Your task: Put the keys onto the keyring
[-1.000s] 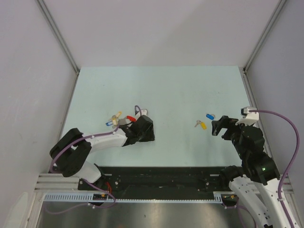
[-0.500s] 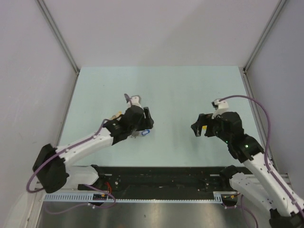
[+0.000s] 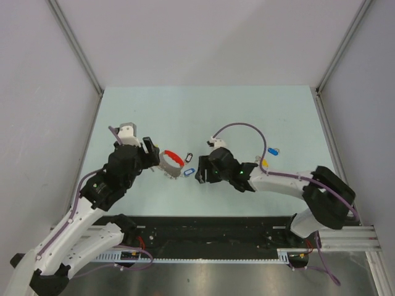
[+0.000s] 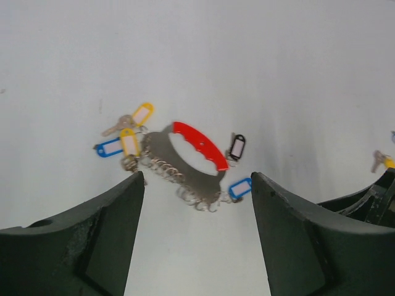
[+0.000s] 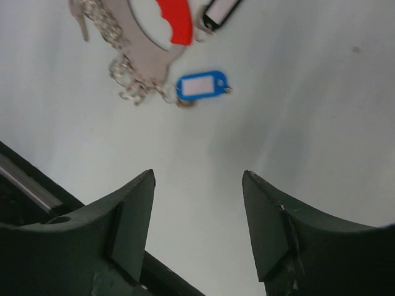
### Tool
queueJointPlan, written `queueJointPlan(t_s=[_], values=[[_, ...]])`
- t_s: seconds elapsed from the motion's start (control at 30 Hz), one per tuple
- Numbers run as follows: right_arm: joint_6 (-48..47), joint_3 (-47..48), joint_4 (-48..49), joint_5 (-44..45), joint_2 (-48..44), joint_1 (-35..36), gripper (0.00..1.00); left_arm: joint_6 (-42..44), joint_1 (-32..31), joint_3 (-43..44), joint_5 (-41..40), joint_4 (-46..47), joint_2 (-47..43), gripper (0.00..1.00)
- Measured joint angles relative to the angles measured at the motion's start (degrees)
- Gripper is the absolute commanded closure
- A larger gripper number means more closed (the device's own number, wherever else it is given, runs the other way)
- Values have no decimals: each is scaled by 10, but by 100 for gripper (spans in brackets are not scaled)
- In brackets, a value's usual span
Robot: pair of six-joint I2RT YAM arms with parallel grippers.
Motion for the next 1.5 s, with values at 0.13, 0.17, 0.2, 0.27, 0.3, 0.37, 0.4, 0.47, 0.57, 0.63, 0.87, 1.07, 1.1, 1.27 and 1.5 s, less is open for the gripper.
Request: queueJointPlan(t_s=[0.13,0.17,0.2,0.27,0.3,0.37,0.4,0.47,0.57,0.63,0.87,1.07,1.1,1.27,1.5], values=[[64,56,80,3,96,22,52,28,9,-36,-42,-4,-31,25],[75,66,92,3,112,25,53,33,11,-44,-49,-4,-37,25],[88,80,104,3,131,30,56,37,16,-50,-53,-5,-42,24],[111,105,123,2,166,36,58,43,28,-58,-57,-8,-51,25],[118,114,128,1,179,38,60,44,34,-61,-58,-8,-57,24],[138,132,141,0,205,41,62,48,47,-61,-59,-9,-68,24],[146,139,145,0,217,42,64,49,52,-61,-59,-9,-74,24],[158,149,149,1,235,44,66,50,58,-62,-59,-9,-84,24],[176,158,151,7,257,45,70,52,58,-62,-59,-8,-98,24],[184,158,152,11,264,45,71,52,58,-62,-59,-7,-103,24],[195,165,150,24,281,46,72,53,58,-63,-56,-7,-107,24],[199,169,156,21,301,46,78,53,58,-64,-49,-6,-108,23],[200,169,157,20,302,46,81,53,58,-64,-48,-7,-108,23],[196,171,162,15,304,46,100,54,59,-64,-46,-4,-105,23],[149,172,144,22,294,47,100,58,59,-64,-42,-2,-99,23]])
